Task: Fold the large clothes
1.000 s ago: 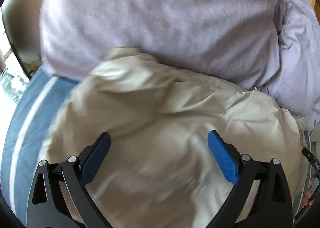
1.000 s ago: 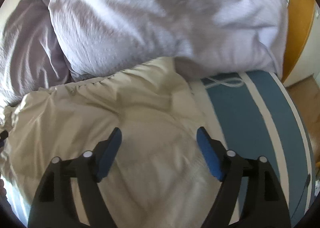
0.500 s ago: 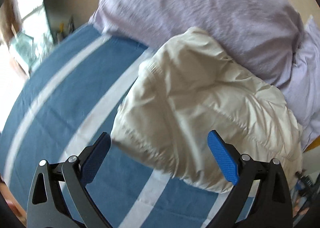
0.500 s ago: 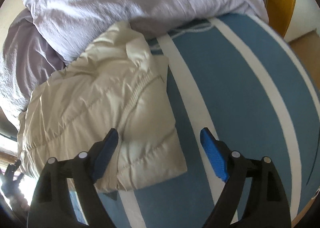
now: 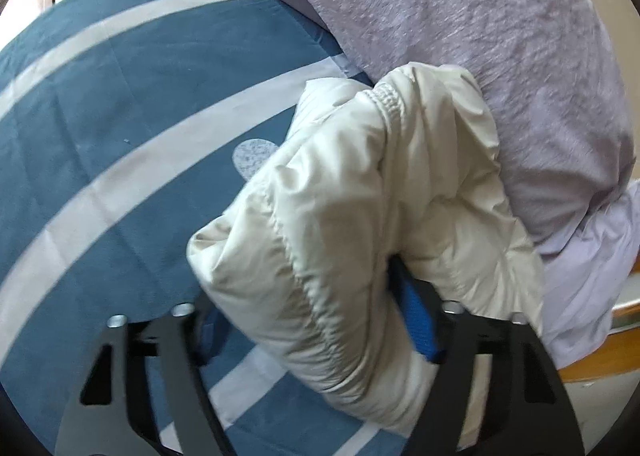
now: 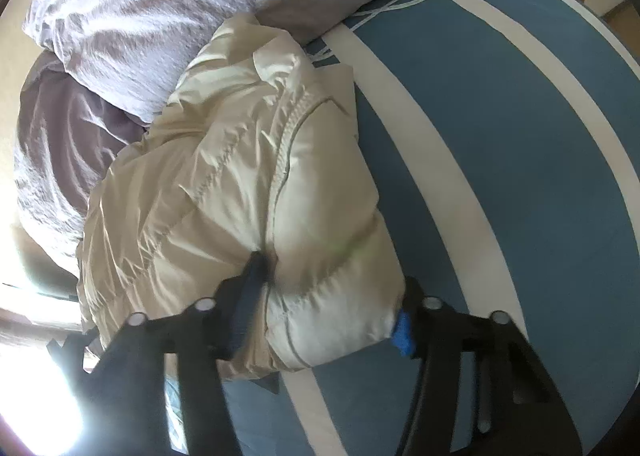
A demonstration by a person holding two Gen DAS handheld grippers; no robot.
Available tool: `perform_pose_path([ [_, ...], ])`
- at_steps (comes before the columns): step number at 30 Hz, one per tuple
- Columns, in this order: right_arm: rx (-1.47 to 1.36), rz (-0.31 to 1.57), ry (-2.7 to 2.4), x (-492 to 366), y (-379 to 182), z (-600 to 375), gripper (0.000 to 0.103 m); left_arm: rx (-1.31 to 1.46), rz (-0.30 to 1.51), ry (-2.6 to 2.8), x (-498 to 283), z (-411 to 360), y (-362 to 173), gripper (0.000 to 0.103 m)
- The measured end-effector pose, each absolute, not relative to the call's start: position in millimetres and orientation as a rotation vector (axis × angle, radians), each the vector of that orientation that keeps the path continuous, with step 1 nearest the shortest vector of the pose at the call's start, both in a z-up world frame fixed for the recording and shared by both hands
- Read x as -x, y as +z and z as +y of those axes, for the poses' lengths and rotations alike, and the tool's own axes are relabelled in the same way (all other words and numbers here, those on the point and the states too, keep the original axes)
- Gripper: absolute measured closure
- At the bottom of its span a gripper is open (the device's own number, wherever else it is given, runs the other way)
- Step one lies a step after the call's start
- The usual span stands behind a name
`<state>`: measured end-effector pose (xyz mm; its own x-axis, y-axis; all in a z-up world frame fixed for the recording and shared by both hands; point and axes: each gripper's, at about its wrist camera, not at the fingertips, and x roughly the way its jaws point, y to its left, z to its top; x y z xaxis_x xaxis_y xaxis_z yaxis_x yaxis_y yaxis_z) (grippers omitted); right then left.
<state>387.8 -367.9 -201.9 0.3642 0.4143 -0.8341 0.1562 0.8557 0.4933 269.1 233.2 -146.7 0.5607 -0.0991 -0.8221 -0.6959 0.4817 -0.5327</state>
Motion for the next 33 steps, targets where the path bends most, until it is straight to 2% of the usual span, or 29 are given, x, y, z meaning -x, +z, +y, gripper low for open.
perform_pose_path([
  [2,-0.569,1.201,0.166,-387,-199,-368,0.062,1.02,0.918,0.448,-271,232,-144,0.048],
  [4,-0.578,1.192,0.165,-385,-192,-368,0.071,1.01,0.91,0.452,-270,230,-140,0.06],
  [7,-0.548,1.159,0.174,-378,-181,-362,0.078,0.98,0.895,0.444,-270,226,-131,0.07],
  [10,-0.527,1.124,0.182,-371,-172,-357,0.081,0.955,0.877,0.428,-263,225,-123,0.075],
  [17,-0.508,1.087,0.223,-333,-159,-353,0.082,0.929,0.846,0.408,-222,231,-110,0.077],
  [33,-0.542,1.083,0.268,-204,-180,-361,0.082,0.959,0.844,0.359,-88,242,-130,0.076],
])
